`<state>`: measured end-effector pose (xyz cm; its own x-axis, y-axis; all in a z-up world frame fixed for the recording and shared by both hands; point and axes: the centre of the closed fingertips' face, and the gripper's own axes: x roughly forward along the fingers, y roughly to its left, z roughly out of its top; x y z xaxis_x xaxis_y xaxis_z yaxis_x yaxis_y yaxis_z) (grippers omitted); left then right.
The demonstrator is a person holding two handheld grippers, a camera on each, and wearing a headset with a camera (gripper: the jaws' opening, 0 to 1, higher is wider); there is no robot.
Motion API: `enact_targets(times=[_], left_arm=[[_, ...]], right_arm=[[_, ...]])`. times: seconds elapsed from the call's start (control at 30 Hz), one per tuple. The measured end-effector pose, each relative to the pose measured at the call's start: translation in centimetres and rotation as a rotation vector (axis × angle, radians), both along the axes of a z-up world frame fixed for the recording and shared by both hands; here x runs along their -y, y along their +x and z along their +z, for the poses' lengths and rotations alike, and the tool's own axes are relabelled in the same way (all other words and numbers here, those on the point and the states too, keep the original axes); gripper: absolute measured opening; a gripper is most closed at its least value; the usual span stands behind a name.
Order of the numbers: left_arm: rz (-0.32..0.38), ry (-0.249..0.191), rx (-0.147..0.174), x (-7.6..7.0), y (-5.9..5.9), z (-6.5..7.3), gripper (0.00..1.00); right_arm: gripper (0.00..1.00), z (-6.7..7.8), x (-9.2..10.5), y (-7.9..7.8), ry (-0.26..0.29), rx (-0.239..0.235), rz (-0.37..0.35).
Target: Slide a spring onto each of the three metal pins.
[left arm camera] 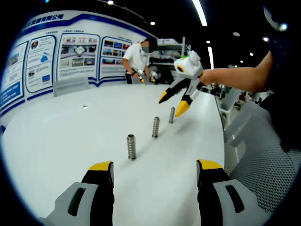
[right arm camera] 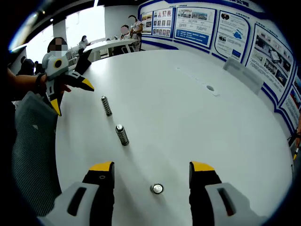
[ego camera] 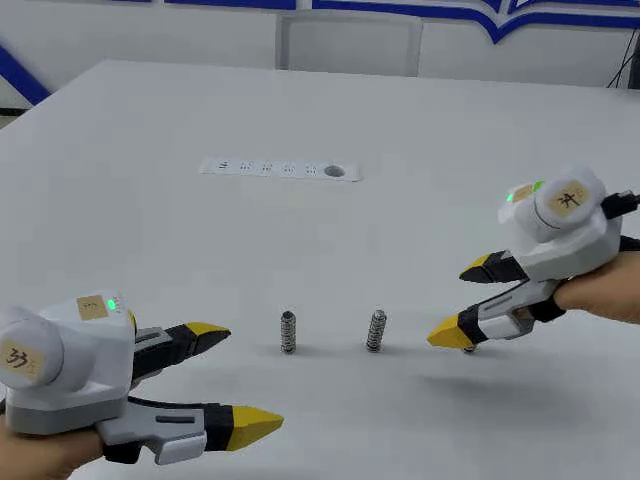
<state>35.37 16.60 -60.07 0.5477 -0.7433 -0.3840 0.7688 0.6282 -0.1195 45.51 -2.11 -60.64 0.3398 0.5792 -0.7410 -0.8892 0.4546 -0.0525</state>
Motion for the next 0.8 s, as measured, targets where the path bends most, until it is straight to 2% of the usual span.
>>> enact_targets(times=[0.3,0.4,0.53,0.77,0.8], left_arm=[[0.006,-0.007,-0.005,0.2,0.2,-0.2,0.74],[0.004,-0.01,-0.007,0.3,0.2,-0.3,0.74],[0.002,-0.01,-0.011,0.4,0.1,-0.5,0.74],[0.021,-0.028,-0.019,0.1,-0.2,-1.1,0.75],[0.024,-0.031,-0.021,0.1,-0.3,-1.3,0.75]], right_arm=[[0.69,-1.4,3.7,-2.4,0.085,-0.001,-0.087],[0.7,-1.4,4.4,-3.0,0.125,0.009,-0.107],[0.71,-1.0,4.6,-3.9,0.191,0.056,-0.112],[0.74,-1.5,5.2,-5.4,0.259,0.134,-0.122],[0.73,-1.1,5.2,-5.5,0.288,0.165,-0.121]])
